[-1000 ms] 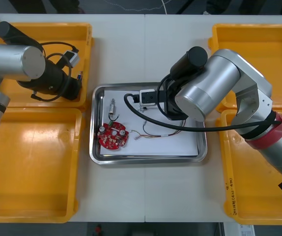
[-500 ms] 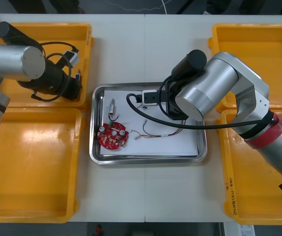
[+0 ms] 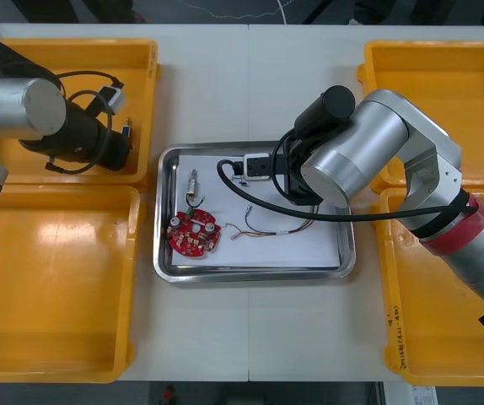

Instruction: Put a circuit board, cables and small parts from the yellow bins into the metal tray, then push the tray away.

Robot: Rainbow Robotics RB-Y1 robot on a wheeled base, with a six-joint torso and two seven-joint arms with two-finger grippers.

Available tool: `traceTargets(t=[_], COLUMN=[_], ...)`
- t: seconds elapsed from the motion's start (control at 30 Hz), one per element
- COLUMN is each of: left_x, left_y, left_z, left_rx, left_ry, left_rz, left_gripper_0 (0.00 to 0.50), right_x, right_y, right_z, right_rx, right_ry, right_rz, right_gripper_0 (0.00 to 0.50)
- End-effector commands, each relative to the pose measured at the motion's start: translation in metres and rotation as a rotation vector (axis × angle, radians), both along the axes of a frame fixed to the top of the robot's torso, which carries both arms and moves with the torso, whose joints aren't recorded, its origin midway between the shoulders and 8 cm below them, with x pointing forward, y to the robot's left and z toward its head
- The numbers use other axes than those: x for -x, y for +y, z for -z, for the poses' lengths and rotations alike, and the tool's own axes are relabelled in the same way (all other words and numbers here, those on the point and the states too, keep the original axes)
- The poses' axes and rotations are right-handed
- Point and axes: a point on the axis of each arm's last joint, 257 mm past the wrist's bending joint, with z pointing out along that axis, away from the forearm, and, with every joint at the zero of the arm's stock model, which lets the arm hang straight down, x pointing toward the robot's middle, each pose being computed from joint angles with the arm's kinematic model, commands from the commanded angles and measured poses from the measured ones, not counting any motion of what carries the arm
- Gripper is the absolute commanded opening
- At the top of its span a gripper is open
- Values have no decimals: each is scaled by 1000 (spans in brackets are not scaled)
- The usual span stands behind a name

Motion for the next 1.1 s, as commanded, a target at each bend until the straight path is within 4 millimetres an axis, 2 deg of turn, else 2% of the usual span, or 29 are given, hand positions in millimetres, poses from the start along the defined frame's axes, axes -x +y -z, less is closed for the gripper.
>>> traceTargets(t=[0.03,0.43,0.7,0.87,1.0,1.07,1.1], left_x=[0,2,1,1,1,1,1], left_y=[43,94,123,129,127,127,126], left_z=[-7,-31,-31,-28,-29,-29,-29], left_rx=[-64,-62,-73,-76,-66,-55,-48], left_ry=[-28,-37,-41,-40,-41,-41,-40], left_rz=[-10,-104,-152,-163,-167,-170,-169], left_gripper_0=[0,0,0,1,3,232,420], right_x=[11,42,56,66,76,81,83], right_y=[20,26,29,23,10,2,2], right_z=[-17,-42,-57,-71,-82,-84,-89], right_rx=[-20,-144,-166,-169,-172,-178,-205], right_ry=[-5,163,195,198,199,210,203], right_rz=[-16,23,23,45,78,113,130], right_gripper_0=[500,500,500,500,500,500,500])
